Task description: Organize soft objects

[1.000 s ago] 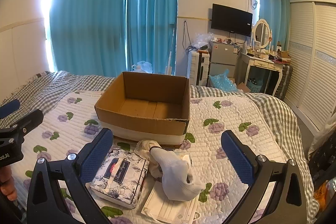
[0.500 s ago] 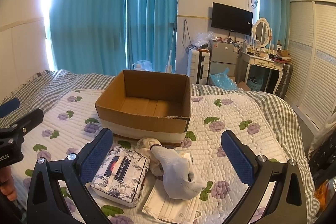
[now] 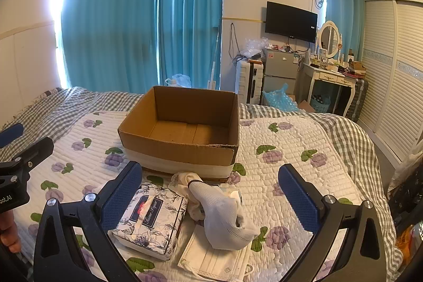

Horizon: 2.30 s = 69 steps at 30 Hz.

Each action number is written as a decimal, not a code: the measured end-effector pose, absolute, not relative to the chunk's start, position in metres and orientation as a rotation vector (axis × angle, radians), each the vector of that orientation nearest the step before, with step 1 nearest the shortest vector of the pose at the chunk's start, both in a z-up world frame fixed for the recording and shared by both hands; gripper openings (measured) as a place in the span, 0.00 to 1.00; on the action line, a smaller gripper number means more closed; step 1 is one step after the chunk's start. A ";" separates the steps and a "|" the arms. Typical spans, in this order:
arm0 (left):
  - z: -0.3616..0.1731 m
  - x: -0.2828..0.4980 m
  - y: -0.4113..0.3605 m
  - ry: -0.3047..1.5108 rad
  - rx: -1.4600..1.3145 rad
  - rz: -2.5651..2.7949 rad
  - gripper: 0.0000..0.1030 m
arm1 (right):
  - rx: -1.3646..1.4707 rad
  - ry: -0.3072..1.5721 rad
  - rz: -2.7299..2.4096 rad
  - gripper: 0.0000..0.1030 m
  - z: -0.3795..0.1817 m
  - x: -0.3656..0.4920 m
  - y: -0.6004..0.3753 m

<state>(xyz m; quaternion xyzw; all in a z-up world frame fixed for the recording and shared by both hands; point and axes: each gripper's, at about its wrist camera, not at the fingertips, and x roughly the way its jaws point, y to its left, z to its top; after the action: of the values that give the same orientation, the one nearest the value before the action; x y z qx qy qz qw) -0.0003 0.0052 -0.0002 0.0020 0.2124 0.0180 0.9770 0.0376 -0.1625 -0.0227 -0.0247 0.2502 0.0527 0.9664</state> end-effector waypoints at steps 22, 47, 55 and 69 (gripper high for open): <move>-0.002 0.001 0.008 0.432 0.002 0.044 1.00 | -0.052 0.510 0.112 1.00 -0.024 0.038 -0.161; -0.064 0.034 0.020 0.652 0.008 0.060 0.94 | -0.074 0.700 0.108 1.00 -0.080 0.066 -0.185; -0.105 0.048 0.016 0.815 0.017 0.051 0.91 | -0.065 0.865 0.131 0.91 -0.127 0.096 -0.187; -0.128 0.033 -0.005 0.953 0.008 -0.137 0.22 | -0.009 0.855 0.147 0.49 -0.123 0.090 -0.198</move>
<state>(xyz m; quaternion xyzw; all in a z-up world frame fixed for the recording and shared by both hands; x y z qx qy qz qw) 0.0332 -0.0047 -0.1285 0.0038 0.4584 -0.0661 0.8863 0.0898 -0.1976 -0.1227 -0.0043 0.4141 0.0714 0.9074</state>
